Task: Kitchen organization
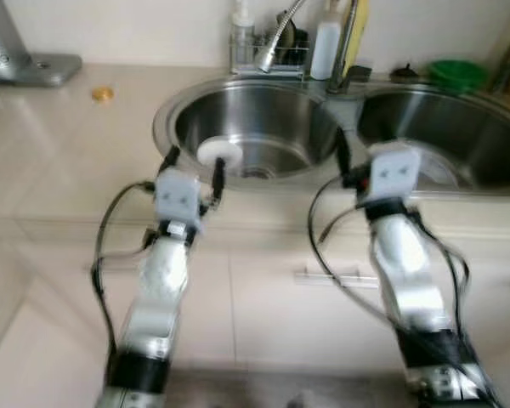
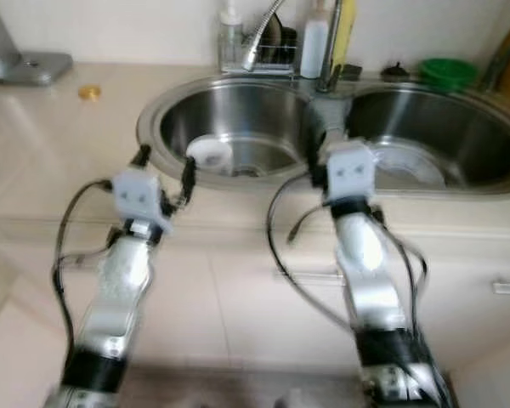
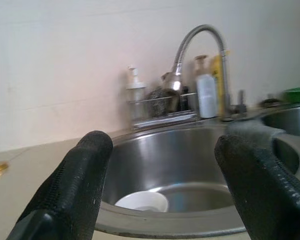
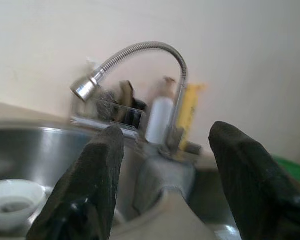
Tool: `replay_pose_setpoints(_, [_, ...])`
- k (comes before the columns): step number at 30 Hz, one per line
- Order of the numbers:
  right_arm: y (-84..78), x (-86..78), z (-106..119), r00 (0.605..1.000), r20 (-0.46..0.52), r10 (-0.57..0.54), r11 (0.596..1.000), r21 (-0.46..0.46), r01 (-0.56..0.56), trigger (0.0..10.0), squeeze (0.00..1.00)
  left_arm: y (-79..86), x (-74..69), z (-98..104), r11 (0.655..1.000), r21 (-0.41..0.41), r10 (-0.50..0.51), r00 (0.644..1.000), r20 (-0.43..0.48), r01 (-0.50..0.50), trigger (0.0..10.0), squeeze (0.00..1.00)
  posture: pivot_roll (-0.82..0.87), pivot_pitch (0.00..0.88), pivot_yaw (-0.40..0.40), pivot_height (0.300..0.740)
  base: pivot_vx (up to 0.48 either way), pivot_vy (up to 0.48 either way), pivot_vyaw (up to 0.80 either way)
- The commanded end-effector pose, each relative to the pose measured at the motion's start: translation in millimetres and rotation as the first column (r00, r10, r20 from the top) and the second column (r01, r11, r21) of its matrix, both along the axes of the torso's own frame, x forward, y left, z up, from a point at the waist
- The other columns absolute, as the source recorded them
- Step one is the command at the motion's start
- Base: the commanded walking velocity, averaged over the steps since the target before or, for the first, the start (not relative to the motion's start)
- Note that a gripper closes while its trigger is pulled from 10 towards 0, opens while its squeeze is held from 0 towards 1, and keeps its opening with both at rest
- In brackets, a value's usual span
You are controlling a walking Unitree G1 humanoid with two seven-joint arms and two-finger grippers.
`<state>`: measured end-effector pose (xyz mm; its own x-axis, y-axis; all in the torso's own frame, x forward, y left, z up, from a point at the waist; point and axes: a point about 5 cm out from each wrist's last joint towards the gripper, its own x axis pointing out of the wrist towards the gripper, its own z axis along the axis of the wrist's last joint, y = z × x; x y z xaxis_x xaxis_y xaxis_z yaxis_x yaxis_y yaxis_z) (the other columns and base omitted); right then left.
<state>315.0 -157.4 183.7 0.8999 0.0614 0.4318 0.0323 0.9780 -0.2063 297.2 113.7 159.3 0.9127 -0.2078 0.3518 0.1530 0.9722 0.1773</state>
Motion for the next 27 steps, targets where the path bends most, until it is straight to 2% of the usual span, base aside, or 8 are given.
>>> replay_pose_setpoints(1, [6.0,0.2,7.7,0.999,0.028,0.019,1.000,0.002,-0.019,10.0,0.00,4.9,0.8,4.4,1.000,0.011,0.011,1.000,0.016,-0.011,10.0,0.00,-0.11,0.000,-0.040,0.740,0.000,0.480,0.00])
replay_pose_setpoints(4, [6.4,-0.3,7.7,0.999,0.029,0.016,1.000,0.004,-0.016,10.0,0.00,5.6,1.0,4.6,1.000,0.012,0.012,1.000,0.019,-0.013,10.0,0.00,-0.10,0.000,-0.038,0.740,0.000,0.406,0.00])
replay_pose_setpoints(7, [4.6,-1.1,6.7,1.000,0.025,0.004,1.000,0.005,-0.004,10.0,0.00,5.8,1.0,5.4,0.999,0.031,0.015,0.999,0.030,-0.016,10.0,0.00,-0.10,0.000,-0.038,0.740,0.000,0.000,-0.54])
replay_pose_setpoints(10, [2.6,-2.0,4.1,1.000,0.008,0.001,1.000,0.021,-0.001,10.0,0.00,5.9,-0.2,6.6,1.000,0.014,0.013,0.999,0.044,-0.013,10.0,0.00,-0.11,0.000,-0.038,0.740,0.000,0.000,-0.80])
replay_pose_setpoints(17, [0.3,-12.1,-0.6,1.000,-0.002,-0.003,1.000,0.008,0.003,10.0,0.00,7.0,-2.1,4.5,0.999,0.035,0.016,0.999,0.040,-0.018,10.0,0.00,-0.12,0.000,-0.040,0.740,0.000,0.000,-0.80])
replay_pose_setpoints(23, [-4.2,-19.8,-5.2,1.000,-0.012,-0.014,1.000,-0.001,0.014,10.0,0.00,5.6,-1.9,2.9,0.999,0.044,0.013,0.999,0.038,-0.015,10.0,0.00,-0.12,0.000,-0.039,0.740,0.000,-0.457,-0.80])
replay_pose_setpoints(27, [-5.0,-19.2,-3.6,1.000,-0.009,-0.025,1.000,0.011,0.026,10.0,0.00,3.8,-1.7,3.8,1.000,0.030,0.006,0.999,0.044,-0.007,10.0,0.00,-0.12,0.000,-0.039,0.740,0.000,-0.333,-0.80])
